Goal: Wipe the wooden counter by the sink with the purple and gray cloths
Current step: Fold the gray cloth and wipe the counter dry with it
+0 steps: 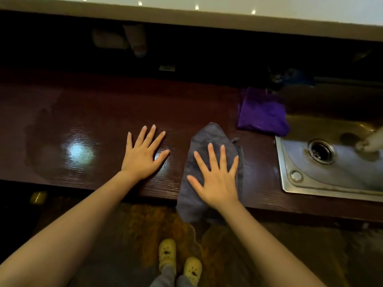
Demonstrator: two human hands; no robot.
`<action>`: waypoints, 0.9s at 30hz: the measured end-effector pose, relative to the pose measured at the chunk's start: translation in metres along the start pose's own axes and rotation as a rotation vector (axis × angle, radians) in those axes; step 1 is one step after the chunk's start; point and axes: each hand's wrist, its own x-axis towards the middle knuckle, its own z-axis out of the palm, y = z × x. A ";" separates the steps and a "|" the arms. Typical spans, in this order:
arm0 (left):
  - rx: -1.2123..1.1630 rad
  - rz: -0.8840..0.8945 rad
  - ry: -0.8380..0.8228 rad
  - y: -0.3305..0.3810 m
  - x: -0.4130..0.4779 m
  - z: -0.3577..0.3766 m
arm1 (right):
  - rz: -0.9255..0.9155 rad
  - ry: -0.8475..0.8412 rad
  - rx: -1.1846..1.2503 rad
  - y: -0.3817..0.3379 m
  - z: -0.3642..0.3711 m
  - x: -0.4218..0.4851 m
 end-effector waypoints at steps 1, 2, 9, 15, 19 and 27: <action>0.002 0.001 0.000 -0.001 0.000 0.000 | -0.001 -0.001 -0.001 -0.001 0.002 -0.006; 0.004 0.002 -0.002 -0.001 -0.001 0.000 | 0.002 -0.007 -0.002 -0.001 0.002 -0.009; 0.016 0.007 0.002 -0.001 0.000 0.000 | 0.023 -0.043 0.011 0.005 -0.005 0.029; 0.019 0.005 0.014 -0.001 0.001 0.001 | -0.014 -0.043 -0.005 0.019 -0.008 0.100; 0.014 -0.001 0.010 0.000 0.001 0.000 | -0.028 -0.028 0.003 0.029 -0.011 0.150; 0.020 0.003 0.012 0.000 0.000 0.000 | -0.008 -0.033 -0.019 0.053 -0.018 0.232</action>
